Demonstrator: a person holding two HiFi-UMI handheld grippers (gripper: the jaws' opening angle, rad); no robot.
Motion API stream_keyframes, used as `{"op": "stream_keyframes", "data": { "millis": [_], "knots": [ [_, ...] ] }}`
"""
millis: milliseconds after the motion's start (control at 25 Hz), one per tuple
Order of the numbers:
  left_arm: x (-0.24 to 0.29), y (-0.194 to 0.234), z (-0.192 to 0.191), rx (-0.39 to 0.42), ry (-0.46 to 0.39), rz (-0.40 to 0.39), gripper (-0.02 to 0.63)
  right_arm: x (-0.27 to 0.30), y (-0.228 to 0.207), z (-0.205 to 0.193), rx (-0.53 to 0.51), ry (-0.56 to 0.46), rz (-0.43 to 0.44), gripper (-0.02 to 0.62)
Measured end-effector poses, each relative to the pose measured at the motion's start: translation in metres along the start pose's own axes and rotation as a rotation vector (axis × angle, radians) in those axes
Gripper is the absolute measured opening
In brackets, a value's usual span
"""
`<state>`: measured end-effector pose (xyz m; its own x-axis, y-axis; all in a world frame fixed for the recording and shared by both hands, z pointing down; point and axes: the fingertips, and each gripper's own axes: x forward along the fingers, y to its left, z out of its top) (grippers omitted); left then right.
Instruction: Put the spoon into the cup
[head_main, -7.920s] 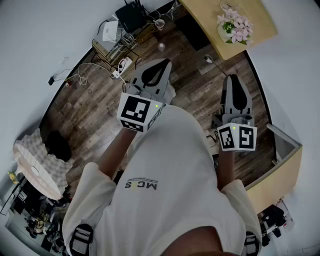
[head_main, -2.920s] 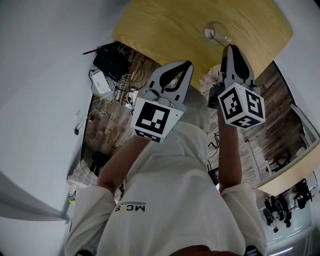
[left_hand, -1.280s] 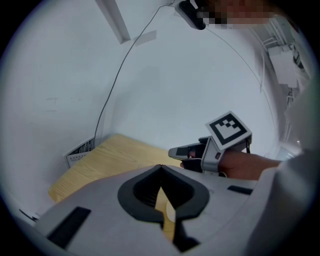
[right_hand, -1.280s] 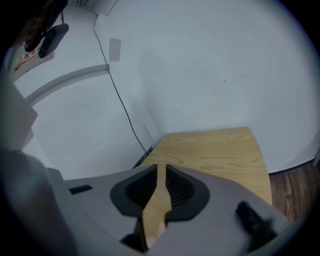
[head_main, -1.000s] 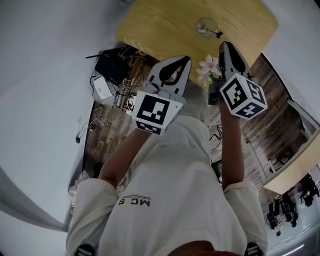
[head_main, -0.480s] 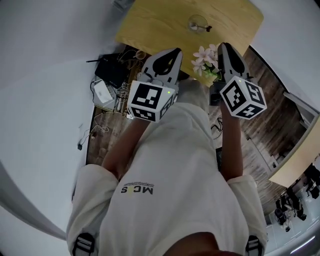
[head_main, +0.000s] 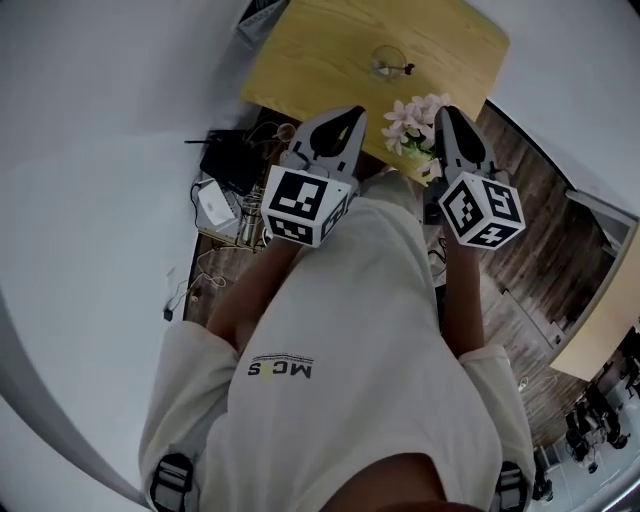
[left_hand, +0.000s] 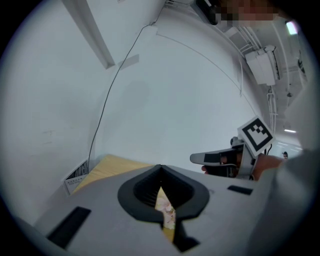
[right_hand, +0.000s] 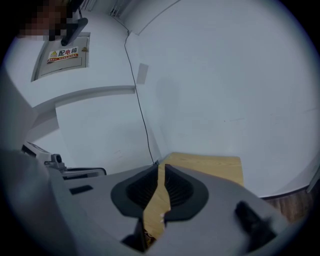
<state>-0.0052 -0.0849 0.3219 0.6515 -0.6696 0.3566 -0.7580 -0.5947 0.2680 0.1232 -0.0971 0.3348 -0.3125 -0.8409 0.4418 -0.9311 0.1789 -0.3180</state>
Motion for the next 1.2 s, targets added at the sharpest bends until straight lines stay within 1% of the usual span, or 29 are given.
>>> {"op": "stream_keyframes", "data": {
  "millis": [120, 280, 520, 680, 1000, 1200],
  "knots": [
    [-0.006, -0.003, 0.002, 0.015, -0.002, -0.009, 0.011, -0.009, 0.006, -0.002, -0.030, -0.015, 0.011, 0.057],
    [-0.014, -0.005, 0.003, 0.016, -0.010, -0.009, 0.011, -0.027, 0.013, -0.003, -0.128, -0.046, 0.015, 0.057],
    [-0.025, -0.005, 0.004, 0.042, -0.017, -0.018, 0.011, -0.056, 0.028, 0.002, -0.208, -0.125, -0.014, 0.057],
    [-0.030, -0.006, 0.002, 0.033, -0.020, -0.022, 0.011, -0.063, 0.034, 0.001, -0.225, -0.157, -0.028, 0.049],
    [-0.031, -0.021, 0.001, 0.034, -0.017, -0.053, 0.011, -0.074, 0.030, -0.007, -0.228, -0.155, -0.051, 0.043],
    [-0.029, -0.021, 0.000, 0.035, -0.017, -0.059, 0.011, -0.077, 0.028, -0.008, -0.253, -0.157, -0.063, 0.032]
  ]
}}
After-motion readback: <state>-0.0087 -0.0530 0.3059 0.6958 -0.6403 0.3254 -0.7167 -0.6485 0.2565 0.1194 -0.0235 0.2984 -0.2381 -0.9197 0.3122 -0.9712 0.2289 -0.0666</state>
